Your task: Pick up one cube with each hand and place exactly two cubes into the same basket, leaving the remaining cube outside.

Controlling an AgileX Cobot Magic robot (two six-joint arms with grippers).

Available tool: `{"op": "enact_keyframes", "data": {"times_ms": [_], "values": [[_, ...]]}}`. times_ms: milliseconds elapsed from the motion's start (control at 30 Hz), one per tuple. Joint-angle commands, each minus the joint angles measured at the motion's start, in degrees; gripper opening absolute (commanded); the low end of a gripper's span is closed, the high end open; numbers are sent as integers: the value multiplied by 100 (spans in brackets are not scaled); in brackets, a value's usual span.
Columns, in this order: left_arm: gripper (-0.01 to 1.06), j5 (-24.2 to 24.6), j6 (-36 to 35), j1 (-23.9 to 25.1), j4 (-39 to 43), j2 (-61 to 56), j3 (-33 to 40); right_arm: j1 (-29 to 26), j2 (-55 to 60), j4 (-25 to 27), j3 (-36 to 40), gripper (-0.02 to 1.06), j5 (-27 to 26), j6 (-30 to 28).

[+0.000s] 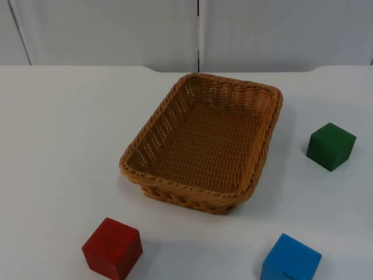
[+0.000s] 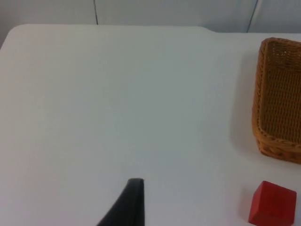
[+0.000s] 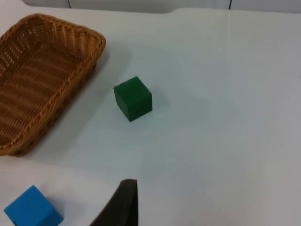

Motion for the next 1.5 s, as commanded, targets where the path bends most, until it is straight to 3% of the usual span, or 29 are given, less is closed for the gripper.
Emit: {"op": "enact_keyframes", "data": {"times_ms": [0, 800, 1467], "values": [[105, -75, -30, 12, -123, 98, -76, -40, 70, -29, -138, 105, -120, -83], [105, -335, 198, 12, -638, 1026, -395, -40, 1551, -31, -613, 105, -529, -118], [105, -379, 1204, 12, -1079, 2789, -644, -40, 3459, 10, -656, 105, -1096, -235]]}}
